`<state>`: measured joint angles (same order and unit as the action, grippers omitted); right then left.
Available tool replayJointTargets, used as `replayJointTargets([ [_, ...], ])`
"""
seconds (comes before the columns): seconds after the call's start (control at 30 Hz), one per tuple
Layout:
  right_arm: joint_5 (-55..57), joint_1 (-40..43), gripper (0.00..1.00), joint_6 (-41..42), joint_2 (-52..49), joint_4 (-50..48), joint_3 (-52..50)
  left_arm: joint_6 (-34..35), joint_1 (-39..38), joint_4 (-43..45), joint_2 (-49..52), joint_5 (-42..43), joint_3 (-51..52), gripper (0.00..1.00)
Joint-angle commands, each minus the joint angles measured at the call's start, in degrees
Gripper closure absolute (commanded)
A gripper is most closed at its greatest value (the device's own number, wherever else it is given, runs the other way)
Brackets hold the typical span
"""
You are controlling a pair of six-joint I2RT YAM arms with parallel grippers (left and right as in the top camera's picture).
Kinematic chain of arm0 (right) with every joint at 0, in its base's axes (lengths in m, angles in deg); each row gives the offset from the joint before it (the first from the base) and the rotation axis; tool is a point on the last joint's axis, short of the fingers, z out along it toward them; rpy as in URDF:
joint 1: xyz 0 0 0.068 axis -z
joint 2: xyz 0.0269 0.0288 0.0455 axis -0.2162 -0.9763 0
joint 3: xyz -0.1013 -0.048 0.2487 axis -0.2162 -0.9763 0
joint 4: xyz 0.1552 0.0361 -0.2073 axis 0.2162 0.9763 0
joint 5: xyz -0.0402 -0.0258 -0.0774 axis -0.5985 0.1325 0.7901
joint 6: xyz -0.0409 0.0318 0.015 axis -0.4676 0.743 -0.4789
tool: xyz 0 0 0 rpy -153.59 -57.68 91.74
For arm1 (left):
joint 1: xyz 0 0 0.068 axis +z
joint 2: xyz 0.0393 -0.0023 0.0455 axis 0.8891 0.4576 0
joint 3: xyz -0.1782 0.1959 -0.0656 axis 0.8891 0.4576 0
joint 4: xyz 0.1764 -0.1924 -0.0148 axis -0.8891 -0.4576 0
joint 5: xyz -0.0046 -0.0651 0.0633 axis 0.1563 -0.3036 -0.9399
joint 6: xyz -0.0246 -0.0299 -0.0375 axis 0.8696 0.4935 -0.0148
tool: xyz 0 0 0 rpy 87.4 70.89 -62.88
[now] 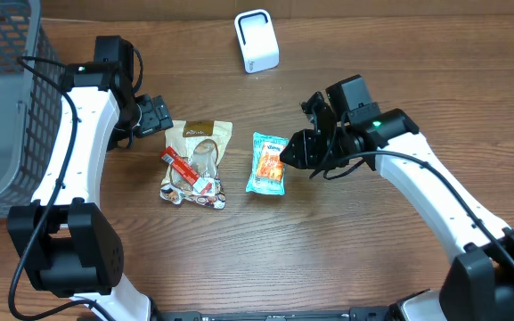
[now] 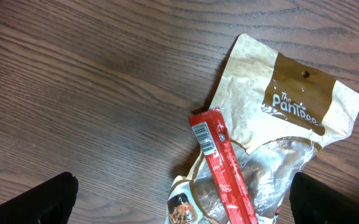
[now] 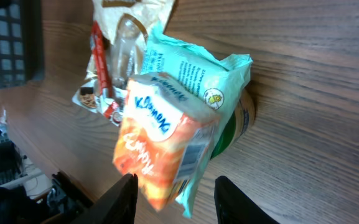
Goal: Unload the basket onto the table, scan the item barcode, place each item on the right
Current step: 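Raise the right gripper and move it left toward the teal packet, then lower the right gripper and grasp the orange Kleenex packet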
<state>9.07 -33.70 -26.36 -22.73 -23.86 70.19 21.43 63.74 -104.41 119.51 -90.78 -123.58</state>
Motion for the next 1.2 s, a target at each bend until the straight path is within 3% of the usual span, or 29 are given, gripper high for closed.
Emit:
replayJointTargets([
  [0.0, 0.4, -0.2, 0.59, 0.0, -1.1, -0.6, 0.8, -0.9, 0.1, 0.1, -0.3, -0.3, -1.0, 0.0],
  [0.53, 5.6, -2.8, 0.58, 2.7, -2.1, -1.5, -0.3, -0.9, 0.1, 0.1, -0.3, -0.3, -1.0, 0.0],
  [1.17, 3.8, -2.8, 0.59, 2.8, -2.1, -4.7, -3.1, -0.9, 0.1, 0.1, -0.3, -0.3, -0.9, 0.0],
])
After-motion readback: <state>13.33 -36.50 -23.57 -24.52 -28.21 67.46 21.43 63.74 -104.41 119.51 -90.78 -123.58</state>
